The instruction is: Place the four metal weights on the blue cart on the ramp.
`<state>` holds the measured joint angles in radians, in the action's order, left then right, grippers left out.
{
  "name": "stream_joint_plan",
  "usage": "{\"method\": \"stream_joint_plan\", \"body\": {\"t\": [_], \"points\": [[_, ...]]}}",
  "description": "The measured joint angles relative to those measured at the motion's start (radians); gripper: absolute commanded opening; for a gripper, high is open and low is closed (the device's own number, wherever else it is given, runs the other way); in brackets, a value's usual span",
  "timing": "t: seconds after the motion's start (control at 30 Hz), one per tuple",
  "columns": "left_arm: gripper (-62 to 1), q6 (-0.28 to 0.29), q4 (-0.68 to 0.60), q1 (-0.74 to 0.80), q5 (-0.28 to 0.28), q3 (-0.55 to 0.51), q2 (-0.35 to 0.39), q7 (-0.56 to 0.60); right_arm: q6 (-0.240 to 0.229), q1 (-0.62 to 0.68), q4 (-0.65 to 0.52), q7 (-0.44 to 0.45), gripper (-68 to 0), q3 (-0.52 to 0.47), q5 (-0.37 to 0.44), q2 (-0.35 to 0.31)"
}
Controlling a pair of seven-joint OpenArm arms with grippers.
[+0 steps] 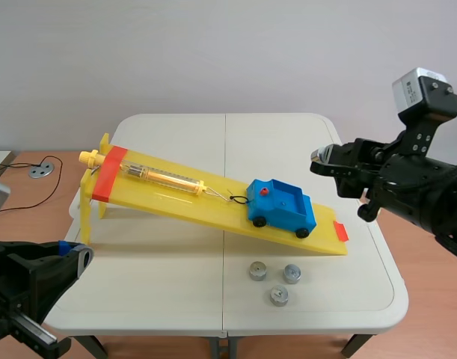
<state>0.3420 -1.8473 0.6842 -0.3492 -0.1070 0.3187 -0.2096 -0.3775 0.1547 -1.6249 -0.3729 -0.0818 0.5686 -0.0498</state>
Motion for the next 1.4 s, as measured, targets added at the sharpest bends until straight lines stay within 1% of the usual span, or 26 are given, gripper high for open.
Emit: {"method": "stream_joint_plan", "body": {"t": [0.23, 0.53, 0.8, 1.1, 1.27, 1.4], "points": [[-55.8, 0.0, 0.0, 0.0, 0.0, 0.0, 0.0, 0.0, 0.0, -0.078, 0.138, -0.02, -66.9, 0.023, 0.0, 0.011], [-55.8, 0.0, 0.0, 0.0, 0.0, 0.0, 0.0, 0.0, 0.0, -0.133, 0.268, -0.026, -66.9, 0.058, -0.002, 0.011], [-55.8, 0.0, 0.0, 0.0, 0.0, 0.0, 0.0, 0.0, 0.034, -0.143, 0.286, -0.025, -66.9, 0.058, -0.003, 0.023], [-55.8, 0.0, 0.0, 0.0, 0.0, 0.0, 0.0, 0.0, 0.045, -0.192, 0.375, -0.026, -66.9, 0.058, -0.003, 0.062], [-55.8, 0.0, 0.0, 0.0, 0.0, 0.0, 0.0, 0.0, 0.072, -0.196, 0.378, -0.022, -66.9, 0.058, -0.01, 0.061], [-55.8, 0.0, 0.0, 0.0, 0.0, 0.0, 0.0, 0.0, 0.084, -0.196, 0.378, -0.021, -66.9, 0.058, -0.012, 0.061]]}}
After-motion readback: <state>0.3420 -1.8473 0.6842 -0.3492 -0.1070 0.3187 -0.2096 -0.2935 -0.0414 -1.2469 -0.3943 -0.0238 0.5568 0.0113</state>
